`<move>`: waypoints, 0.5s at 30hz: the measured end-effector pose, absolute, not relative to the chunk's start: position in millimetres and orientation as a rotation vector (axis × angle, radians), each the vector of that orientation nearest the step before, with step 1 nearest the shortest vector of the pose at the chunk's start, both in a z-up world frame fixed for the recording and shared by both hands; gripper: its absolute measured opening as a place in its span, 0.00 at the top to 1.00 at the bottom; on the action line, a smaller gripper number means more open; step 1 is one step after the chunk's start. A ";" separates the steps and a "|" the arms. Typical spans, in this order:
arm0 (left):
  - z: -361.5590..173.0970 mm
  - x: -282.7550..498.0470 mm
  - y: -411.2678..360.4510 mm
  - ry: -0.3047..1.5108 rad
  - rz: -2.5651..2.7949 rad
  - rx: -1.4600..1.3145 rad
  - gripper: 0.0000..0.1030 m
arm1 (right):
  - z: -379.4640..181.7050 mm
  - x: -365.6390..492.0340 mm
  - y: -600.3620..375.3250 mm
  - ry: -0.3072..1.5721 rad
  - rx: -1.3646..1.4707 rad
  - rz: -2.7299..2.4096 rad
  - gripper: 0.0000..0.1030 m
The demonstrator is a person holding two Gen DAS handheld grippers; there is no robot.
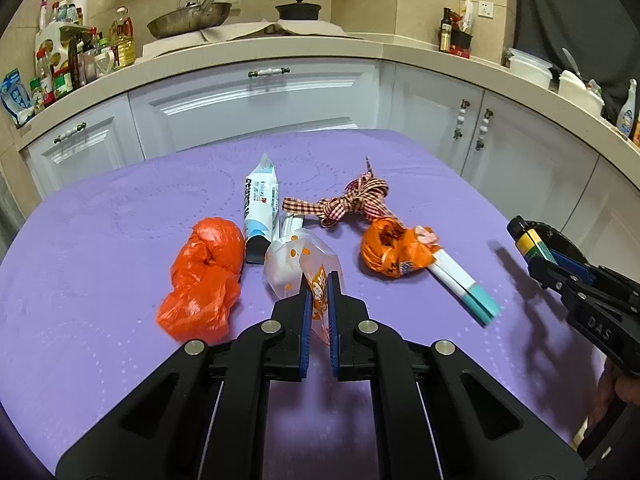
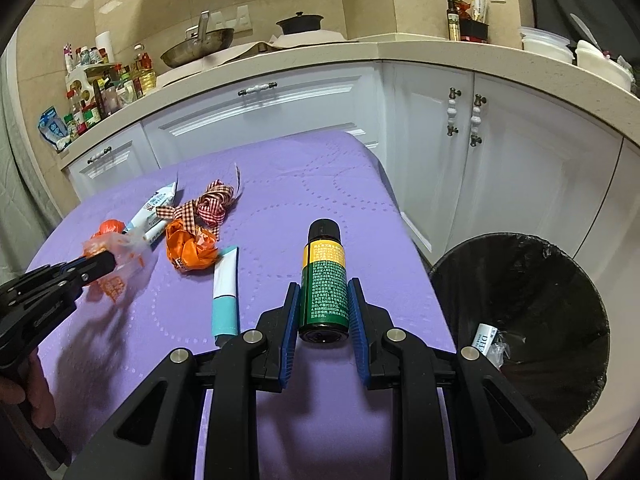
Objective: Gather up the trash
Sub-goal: 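Grasp the green bottle with the right tool while the left tool grasps the clear wrapper, then carry both items over the black bin and open both tools to drop them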
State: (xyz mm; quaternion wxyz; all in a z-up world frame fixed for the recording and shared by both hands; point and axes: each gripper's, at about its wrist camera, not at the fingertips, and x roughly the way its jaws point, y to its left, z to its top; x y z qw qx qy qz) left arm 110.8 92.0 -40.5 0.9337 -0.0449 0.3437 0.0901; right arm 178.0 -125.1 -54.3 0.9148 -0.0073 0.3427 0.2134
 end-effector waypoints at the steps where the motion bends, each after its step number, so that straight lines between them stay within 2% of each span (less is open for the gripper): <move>1: -38.0 108.6 90.9 0.699 0.180 -0.092 0.93 | -53.5 177.1 -127.4 0.703 -0.013 0.436 0.76; 15: -12.4 103.3 30.8 0.632 0.061 -0.030 0.93 | -42.3 164.4 -192.4 0.655 0.046 0.303 0.76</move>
